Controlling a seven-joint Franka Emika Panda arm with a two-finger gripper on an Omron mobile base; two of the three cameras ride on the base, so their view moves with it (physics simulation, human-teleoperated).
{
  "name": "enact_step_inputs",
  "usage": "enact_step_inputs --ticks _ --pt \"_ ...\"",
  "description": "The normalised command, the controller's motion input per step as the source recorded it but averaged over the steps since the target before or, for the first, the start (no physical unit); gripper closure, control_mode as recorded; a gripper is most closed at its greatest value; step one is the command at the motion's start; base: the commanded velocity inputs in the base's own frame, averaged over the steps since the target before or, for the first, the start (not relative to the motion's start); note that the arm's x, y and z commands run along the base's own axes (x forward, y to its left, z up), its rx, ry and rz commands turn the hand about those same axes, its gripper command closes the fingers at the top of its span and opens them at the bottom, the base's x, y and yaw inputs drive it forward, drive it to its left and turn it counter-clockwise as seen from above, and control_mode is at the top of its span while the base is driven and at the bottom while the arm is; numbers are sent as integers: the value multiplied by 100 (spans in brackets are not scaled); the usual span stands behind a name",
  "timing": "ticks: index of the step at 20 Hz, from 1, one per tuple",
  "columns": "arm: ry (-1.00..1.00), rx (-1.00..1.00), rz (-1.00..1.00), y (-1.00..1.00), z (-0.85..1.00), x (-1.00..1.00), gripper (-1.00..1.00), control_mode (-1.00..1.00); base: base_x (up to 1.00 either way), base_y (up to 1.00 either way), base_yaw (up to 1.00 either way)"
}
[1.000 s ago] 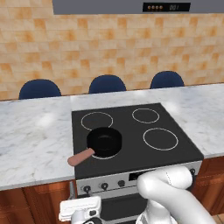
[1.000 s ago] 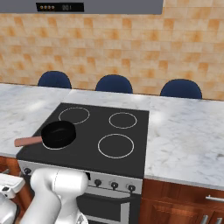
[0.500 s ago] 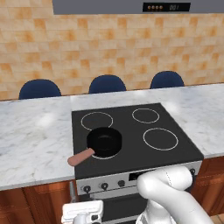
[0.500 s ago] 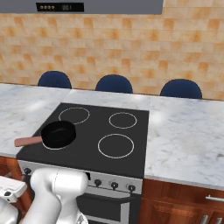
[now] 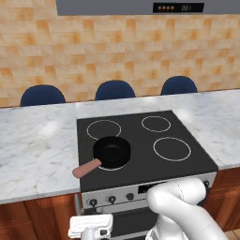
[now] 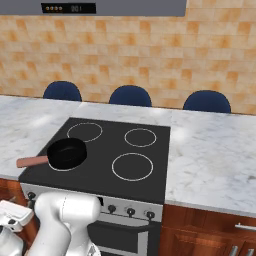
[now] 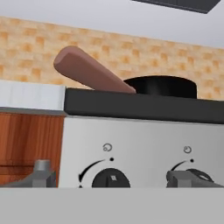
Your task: Turn on the front left burner of the stove.
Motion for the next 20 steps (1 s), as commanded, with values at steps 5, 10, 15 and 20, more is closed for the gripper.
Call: enact_step_inputs --ticks 5,10,15,20 --pt "-1 11 0 -21 -2 26 -100 -100 0 0 0" --pt "0 7 0 -8 -29 31 -100 -100 0 0 0" --pt "0 1 0 0 -57 29 -100 -100 0 0 0" --pt "0 3 0 0 -44 33 -100 -100 0 0 0"
